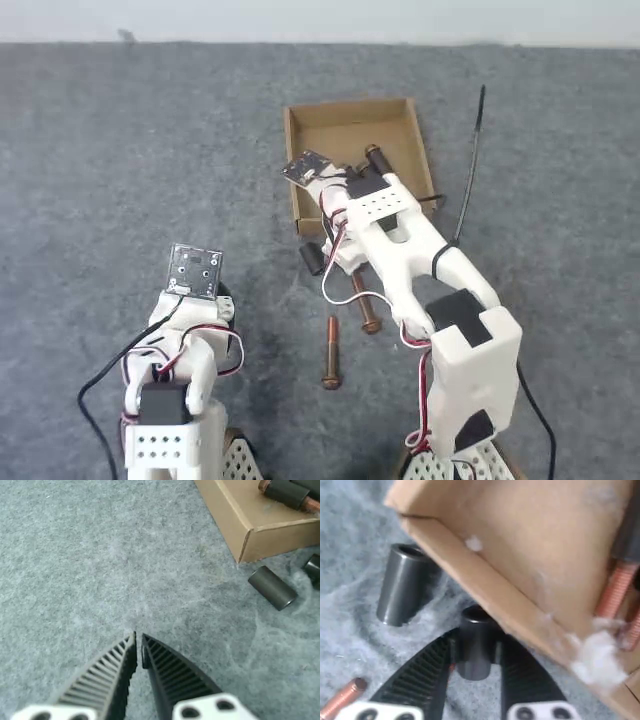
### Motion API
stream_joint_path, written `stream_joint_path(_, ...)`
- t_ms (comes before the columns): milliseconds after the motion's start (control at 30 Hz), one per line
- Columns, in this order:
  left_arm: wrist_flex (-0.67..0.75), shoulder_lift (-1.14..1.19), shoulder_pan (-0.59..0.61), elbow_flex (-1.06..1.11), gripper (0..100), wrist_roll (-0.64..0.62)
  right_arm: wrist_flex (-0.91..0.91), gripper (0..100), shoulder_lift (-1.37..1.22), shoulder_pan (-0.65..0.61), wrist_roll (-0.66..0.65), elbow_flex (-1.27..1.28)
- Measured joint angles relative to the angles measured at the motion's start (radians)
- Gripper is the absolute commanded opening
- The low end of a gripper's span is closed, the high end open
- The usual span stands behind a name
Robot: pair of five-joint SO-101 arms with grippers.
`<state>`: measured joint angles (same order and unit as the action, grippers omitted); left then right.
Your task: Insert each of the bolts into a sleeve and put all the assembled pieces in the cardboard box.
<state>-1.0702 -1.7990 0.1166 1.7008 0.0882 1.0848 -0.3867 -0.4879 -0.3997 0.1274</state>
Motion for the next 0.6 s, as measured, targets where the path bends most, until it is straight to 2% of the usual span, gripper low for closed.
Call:
stream_joint_path(200, 0.000, 0.000, 0.000, 0.000, 1, 0.000, 0.078, 0.6, 0.008, 0.035, 0.023, -0.006)
stream_joint_path(400, 0.000, 0.000, 0.000, 0.000, 1, 0.000, 0.227, 0.6, 0.167, 0.199, 0.077, -0.009)
stream_joint_path(600, 0.000, 0.000, 0.000, 0.000, 1, 0.000, 0.255, 0.6, 0.342, 0.333, 0.150, 0.095)
